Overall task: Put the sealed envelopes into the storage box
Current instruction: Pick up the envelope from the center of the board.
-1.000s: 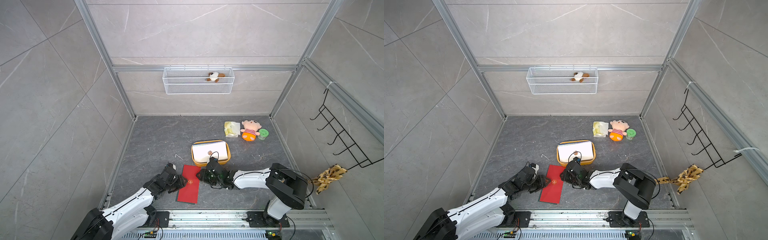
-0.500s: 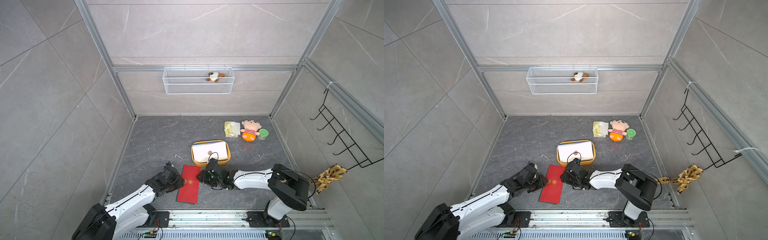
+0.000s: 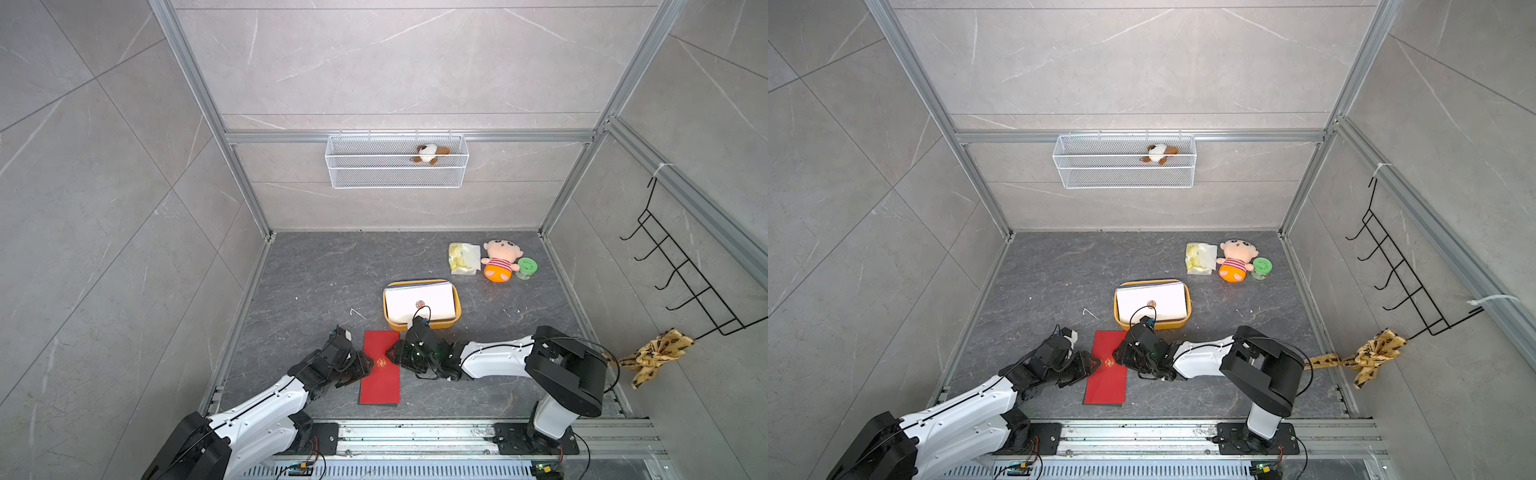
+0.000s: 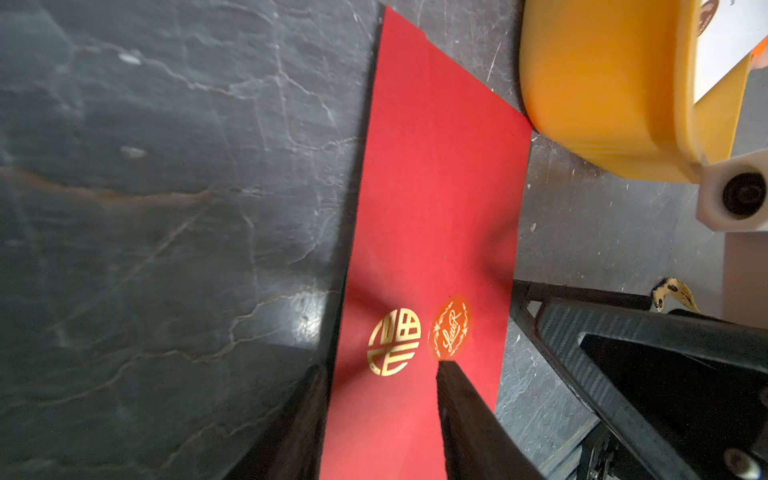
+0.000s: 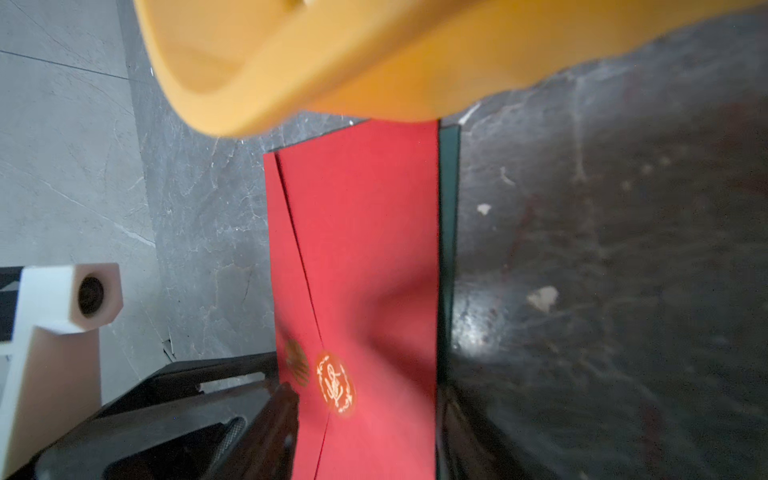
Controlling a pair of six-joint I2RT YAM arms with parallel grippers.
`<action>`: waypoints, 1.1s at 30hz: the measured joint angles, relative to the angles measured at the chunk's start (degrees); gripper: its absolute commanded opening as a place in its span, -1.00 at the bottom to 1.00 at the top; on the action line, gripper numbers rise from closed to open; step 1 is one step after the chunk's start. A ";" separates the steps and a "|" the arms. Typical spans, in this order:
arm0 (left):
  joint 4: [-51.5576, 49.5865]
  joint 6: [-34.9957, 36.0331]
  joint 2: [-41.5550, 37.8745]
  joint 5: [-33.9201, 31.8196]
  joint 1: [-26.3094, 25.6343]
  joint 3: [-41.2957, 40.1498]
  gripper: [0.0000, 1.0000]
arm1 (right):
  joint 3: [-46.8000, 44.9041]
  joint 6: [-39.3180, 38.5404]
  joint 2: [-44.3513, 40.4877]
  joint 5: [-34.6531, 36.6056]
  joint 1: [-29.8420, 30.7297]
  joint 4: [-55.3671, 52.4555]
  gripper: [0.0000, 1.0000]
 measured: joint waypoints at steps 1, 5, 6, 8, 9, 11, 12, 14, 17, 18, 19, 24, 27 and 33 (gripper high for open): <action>0.44 -0.31 0.02 0.39 -0.02 -0.15 -0.09 | -0.09 0.35 0.09 -0.22 0.00 0.55 0.13; 1.51 -1.14 -0.66 1.11 -0.02 -0.96 -0.10 | -0.20 1.70 0.44 -1.51 -0.04 1.25 0.12; 1.68 -1.44 -1.20 1.57 -0.02 -1.29 -0.10 | -0.26 1.81 0.50 -1.73 -0.04 1.44 0.12; 1.99 -2.19 -2.64 2.10 -0.04 -1.68 -0.10 | -0.50 2.25 0.57 -1.92 -0.04 2.08 0.12; 1.99 -2.45 -3.50 2.16 -0.07 -1.73 -0.10 | -0.70 2.43 0.57 -1.92 -0.04 2.43 0.12; 2.32 -2.80 -5.07 2.19 -0.07 -1.73 -0.10 | -0.98 2.78 0.57 -1.92 -0.04 2.97 0.12; 2.56 -2.99 -5.75 2.21 -0.07 -1.73 -0.09 | -1.14 2.80 0.55 -1.92 -0.04 3.32 0.12; 2.99 -3.19 -6.45 2.21 -0.07 -1.75 -0.09 | -1.20 2.80 0.48 -1.92 -0.04 3.41 0.11; 3.30 -3.30 -6.34 2.47 -0.07 -1.77 -0.09 | -1.22 2.78 -0.09 -2.14 -0.04 2.56 0.10; 3.37 -3.41 -6.21 2.64 -0.09 -1.79 -0.09 | -1.22 2.75 -0.48 -2.27 -0.04 2.01 0.08; 3.50 -3.45 -6.03 2.82 -0.09 -1.79 -0.09 | -1.22 2.75 -0.98 -2.43 -0.04 1.46 0.03; 3.58 -3.65 -5.44 3.04 -0.09 -1.81 -0.02 | -1.22 2.64 -4.28 -3.32 -0.04 0.04 -0.37; 3.23 -3.63 -5.55 3.02 -0.07 -1.79 0.01 | -1.27 2.95 -5.55 -4.28 -0.04 0.81 -0.61; -0.59 -3.63 -8.04 1.68 -0.07 -1.14 0.09 | -1.60 4.11 -5.70 -6.38 -0.02 2.12 -0.99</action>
